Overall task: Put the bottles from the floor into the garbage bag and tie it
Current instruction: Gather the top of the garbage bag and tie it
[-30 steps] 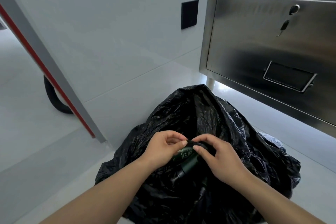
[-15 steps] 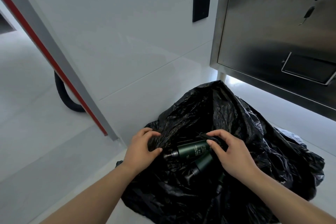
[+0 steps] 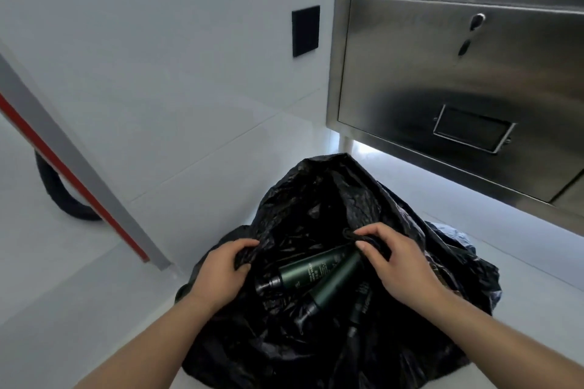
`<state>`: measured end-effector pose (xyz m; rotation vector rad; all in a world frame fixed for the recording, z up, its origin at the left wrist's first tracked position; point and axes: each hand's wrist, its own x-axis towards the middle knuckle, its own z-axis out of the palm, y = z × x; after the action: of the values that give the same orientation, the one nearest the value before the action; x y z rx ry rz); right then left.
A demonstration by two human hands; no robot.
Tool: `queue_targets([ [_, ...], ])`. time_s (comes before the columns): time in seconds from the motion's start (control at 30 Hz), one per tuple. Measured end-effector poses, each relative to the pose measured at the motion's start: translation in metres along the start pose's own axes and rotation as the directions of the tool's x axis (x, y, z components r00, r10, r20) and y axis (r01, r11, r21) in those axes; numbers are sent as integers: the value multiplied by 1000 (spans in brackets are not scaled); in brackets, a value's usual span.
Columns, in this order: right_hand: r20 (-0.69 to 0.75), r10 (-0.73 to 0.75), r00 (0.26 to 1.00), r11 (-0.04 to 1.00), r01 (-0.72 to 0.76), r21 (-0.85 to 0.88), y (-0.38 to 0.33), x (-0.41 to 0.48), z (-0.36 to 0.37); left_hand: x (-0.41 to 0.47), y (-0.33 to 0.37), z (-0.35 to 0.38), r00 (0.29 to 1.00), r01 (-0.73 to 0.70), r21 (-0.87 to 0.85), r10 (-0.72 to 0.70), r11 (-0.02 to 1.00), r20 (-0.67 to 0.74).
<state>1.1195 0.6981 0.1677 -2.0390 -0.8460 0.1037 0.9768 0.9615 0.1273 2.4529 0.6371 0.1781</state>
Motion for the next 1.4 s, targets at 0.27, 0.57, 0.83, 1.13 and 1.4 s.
queue_targets([
  [0.27,-361,-138,922,986,93,-138,-50,36,-179,49,173,-74,938,-307,15,305,952,-161],
  [0.57,-480,-259,838,965,250,-84,-64,55,-224,43,298,-61,821,-551,-79,522,831,-231],
  [0.83,-327,-158,932,985,172,15,9,2,-170,24,269,1,856,-491,-72,465,868,-226],
  [1.13,-373,-107,922,987,142,69,10,-4,-181,23,285,-7,756,-570,-64,493,819,-430],
  [1.4,-393,-116,912,976,179,127,-5,-3,-184,17,301,-3,771,-629,-348,504,695,-388],
])
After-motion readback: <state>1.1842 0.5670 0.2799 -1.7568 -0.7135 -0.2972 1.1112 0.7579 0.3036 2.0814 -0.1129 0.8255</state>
